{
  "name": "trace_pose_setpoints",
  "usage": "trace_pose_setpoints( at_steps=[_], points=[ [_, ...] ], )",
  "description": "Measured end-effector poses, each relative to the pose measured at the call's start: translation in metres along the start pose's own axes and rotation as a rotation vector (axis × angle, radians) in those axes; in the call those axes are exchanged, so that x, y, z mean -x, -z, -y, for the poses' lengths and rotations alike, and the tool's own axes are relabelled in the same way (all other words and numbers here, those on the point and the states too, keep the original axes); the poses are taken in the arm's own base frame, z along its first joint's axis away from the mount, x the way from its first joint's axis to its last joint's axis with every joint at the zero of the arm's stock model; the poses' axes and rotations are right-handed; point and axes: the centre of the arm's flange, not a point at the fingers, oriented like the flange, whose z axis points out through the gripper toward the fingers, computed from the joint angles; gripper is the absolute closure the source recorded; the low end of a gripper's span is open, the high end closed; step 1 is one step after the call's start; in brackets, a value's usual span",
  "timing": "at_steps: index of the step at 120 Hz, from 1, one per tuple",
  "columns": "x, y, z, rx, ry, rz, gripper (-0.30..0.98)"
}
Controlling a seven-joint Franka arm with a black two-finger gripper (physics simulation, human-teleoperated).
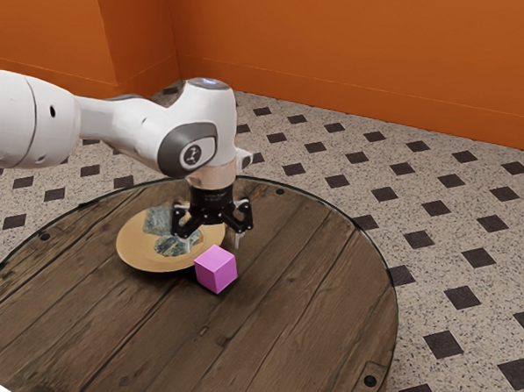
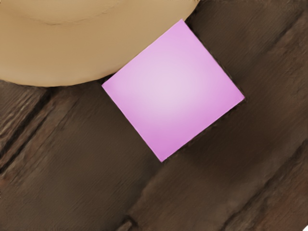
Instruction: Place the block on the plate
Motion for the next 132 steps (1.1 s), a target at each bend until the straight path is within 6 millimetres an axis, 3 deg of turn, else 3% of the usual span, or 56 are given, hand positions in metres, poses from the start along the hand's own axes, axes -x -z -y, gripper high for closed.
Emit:
trace_pose_setpoints(
  at_steps=[10, 46, 88, 132],
  points=[
    [-0.001, -0.014, -0.009, 0.007, 0.111, -0.011, 0.00],
    [-0.040, -0.068, -0.005, 0.025, 0.478, -0.034, 0.00],
    [-0.052, -0.082, -0.017, 0.084, 0.683, -0.062, 0.00],
    [-0.063, -0.104, -0.014, 0.088, 0.808, -0.066, 0.00]
  ],
)
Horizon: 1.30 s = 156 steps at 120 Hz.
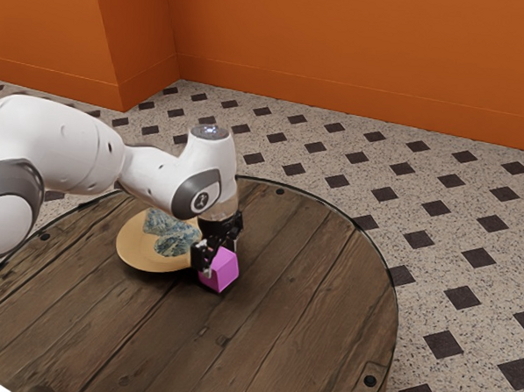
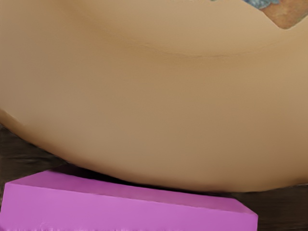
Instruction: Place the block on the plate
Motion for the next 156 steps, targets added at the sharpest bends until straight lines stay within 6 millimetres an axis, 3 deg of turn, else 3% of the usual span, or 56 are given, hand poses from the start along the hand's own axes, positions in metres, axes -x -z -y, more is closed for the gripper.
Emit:
trace_pose_setpoints(
  at_steps=[16, 37, 58, 68, 85, 92, 99, 119, 137, 156],
  points=[
    [0.001, 0.000, 0.000, 0.004, 0.029, 0.004, 0.01],
    [0.000, 0.002, -0.001, 0.006, 0.073, 0.020, 0.19],
    [0.001, 0.007, -0.001, 0.011, 0.096, 0.026, 0.25],
    [0.001, 0.029, -0.001, 0.037, 0.103, 0.035, 0.31],
    [-0.005, 0.099, 0.004, 0.108, 0.089, 0.031, 0.38],
    [-0.018, 0.121, 0.007, 0.120, 0.086, 0.008, 0.41],
    [-0.043, 0.131, 0.013, 0.111, 0.100, -0.011, 0.41],
    [-0.090, 0.114, 0.028, 0.040, 0.124, -0.029, 0.42],
    [-0.096, 0.076, 0.025, -0.012, 0.106, -0.028, 0.41],
    [-0.092, 0.079, 0.024, 0.001, 0.079, -0.020, 0.31]
  ],
)
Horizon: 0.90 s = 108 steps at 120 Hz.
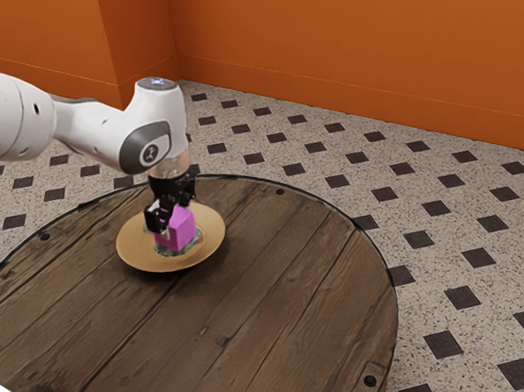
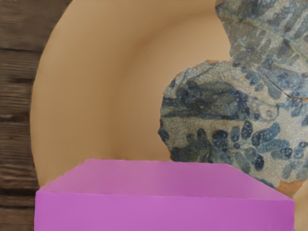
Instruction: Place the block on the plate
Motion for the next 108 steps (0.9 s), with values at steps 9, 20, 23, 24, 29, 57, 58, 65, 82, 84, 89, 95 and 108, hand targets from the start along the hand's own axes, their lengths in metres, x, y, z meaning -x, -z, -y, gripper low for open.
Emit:
trace_pose_setpoints(
  at_steps=[9, 20, 23, 24, 29, 57, 58, 65, 82, 84, 89, 95, 108],
  points=[
    [0.000, 0.005, 0.001, 0.009, -0.008, 0.002, 0.25],
    [0.000, 0.008, 0.000, 0.016, -0.018, 0.002, 0.17],
    [0.000, 0.008, -0.002, 0.018, -0.021, 0.000, 0.15],
    [0.000, 0.008, -0.002, 0.019, -0.022, 0.000, 0.14],
    [0.000, 0.009, -0.004, 0.023, -0.026, -0.002, 0.12],
    [0.010, 0.084, 0.009, 0.107, -0.072, 0.012, 0.04],
    [0.010, 0.088, 0.010, 0.110, -0.078, 0.013, 0.04],
    [0.010, 0.118, 0.016, 0.130, -0.133, 0.015, 0.03],
    [0.003, 0.167, 0.028, 0.149, -0.335, 0.005, 0.01],
    [0.001, 0.172, 0.027, 0.154, -0.364, 0.002, 0.01],
    [-0.002, 0.183, 0.028, 0.163, -0.439, -0.006, 0.01],
    [-0.006, 0.196, 0.028, 0.174, -0.525, -0.018, 0.01],
    [-0.016, 0.233, 0.038, 0.170, -0.690, -0.039, 0.01]
  ],
)
